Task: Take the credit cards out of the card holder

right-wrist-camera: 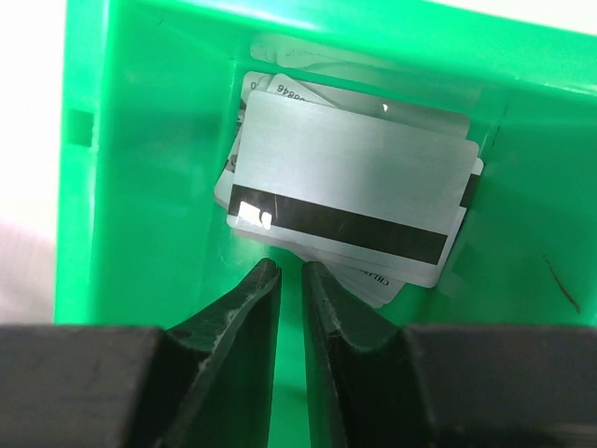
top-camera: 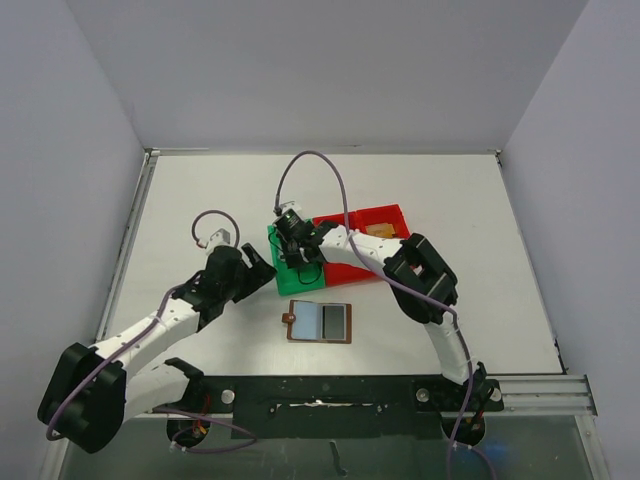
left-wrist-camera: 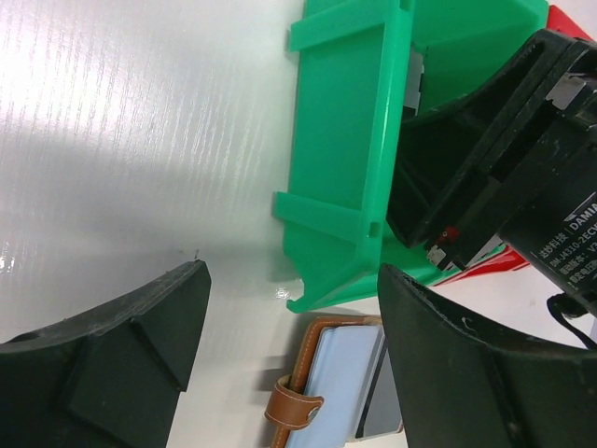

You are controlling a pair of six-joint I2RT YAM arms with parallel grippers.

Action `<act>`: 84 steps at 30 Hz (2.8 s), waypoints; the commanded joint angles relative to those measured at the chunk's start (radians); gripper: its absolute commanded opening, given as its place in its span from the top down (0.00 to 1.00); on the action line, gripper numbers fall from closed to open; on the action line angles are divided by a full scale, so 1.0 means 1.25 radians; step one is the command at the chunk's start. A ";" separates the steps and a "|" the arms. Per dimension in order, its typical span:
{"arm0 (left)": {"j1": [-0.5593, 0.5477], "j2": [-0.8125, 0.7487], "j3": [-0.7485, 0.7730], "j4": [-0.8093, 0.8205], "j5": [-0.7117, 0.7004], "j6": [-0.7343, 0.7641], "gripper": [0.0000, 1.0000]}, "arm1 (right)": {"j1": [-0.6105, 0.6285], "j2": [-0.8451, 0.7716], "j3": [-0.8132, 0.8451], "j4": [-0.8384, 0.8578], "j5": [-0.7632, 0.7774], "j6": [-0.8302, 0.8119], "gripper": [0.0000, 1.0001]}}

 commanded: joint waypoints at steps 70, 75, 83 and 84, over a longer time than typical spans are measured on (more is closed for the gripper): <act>0.015 -0.199 -0.038 -0.059 -0.034 -0.004 0.37 | 0.017 0.102 0.056 -0.065 0.324 0.354 0.50; 0.015 -0.207 -0.045 -0.052 -0.028 -0.010 0.37 | 0.013 0.112 0.092 -0.076 0.296 0.359 0.50; 0.015 -0.226 -0.042 -0.065 -0.025 -0.011 0.37 | 0.021 0.029 0.072 -0.027 0.276 0.296 0.50; 0.015 -0.232 -0.041 -0.068 -0.026 -0.011 0.37 | 0.021 0.018 0.075 -0.023 0.268 0.282 0.49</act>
